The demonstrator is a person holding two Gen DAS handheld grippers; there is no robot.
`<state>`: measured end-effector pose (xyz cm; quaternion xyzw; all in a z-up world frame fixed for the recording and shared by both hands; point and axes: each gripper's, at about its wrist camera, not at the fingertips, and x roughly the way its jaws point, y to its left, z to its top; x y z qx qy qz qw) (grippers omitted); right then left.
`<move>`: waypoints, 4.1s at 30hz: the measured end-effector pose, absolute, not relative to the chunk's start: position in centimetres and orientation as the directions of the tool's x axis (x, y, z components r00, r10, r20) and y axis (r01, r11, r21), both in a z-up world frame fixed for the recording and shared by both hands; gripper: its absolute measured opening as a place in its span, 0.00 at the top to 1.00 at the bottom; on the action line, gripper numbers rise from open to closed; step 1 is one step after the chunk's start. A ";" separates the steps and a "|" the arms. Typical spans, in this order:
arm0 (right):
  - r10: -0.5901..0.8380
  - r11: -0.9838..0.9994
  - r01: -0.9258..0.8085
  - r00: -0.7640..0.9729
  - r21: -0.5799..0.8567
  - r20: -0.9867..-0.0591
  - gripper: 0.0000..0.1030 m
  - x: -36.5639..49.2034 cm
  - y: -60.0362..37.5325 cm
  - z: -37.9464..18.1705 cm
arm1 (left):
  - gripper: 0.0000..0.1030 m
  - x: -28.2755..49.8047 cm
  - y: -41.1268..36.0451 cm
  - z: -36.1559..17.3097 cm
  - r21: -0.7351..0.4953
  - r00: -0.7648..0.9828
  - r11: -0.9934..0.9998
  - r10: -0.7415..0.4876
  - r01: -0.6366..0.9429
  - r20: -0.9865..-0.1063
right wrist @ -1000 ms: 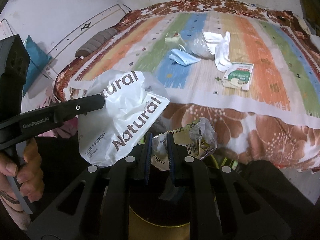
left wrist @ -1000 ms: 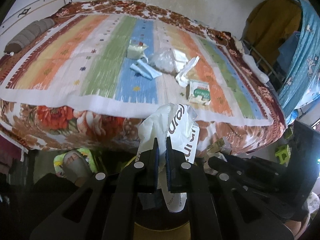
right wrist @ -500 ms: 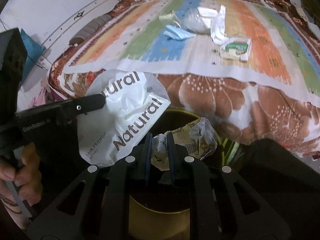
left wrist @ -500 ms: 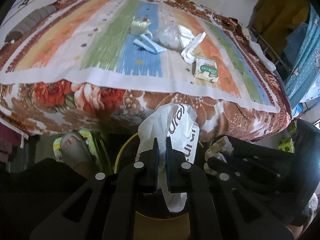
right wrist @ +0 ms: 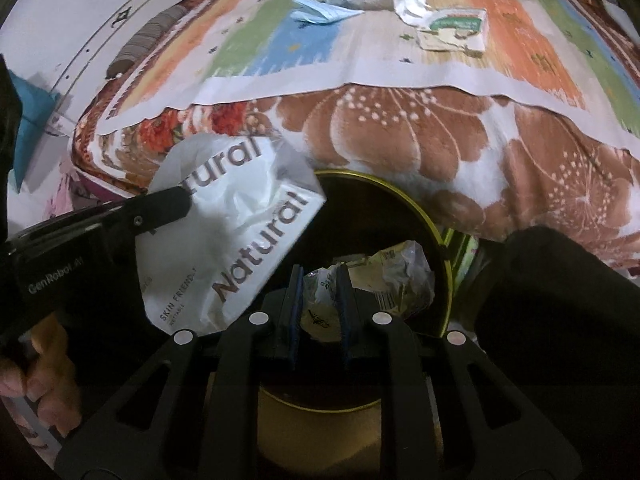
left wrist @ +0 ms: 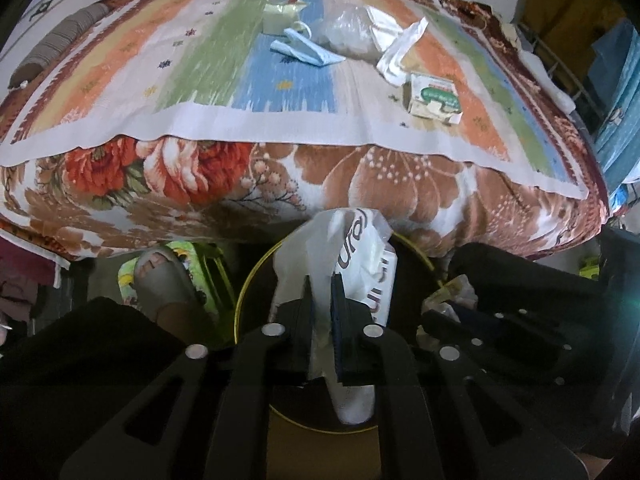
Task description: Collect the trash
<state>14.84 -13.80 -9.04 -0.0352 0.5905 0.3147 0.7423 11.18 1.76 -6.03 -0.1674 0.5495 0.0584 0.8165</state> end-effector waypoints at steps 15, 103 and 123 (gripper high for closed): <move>0.438 0.807 -0.496 0.140 0.320 -0.888 0.48 15.7 -14.0 -8.5 | 0.49 11.4 3.8 -4.5 -0.280 0.449 0.907 -0.119 -0.314 -0.886; 0.448 0.847 -0.490 0.450 0.206 -0.773 0.19 38.8 -9.0 -0.8 | 0.19 32.8 16.7 -6.9 -0.503 0.556 0.809 -0.278 -0.304 -0.783; 0.430 0.872 -0.414 0.394 0.261 -0.812 0.47 44.6 -8.1 -3.9 | 0.31 36.8 17.1 -10.7 -0.532 0.530 0.786 -0.319 -0.316 -0.786</move>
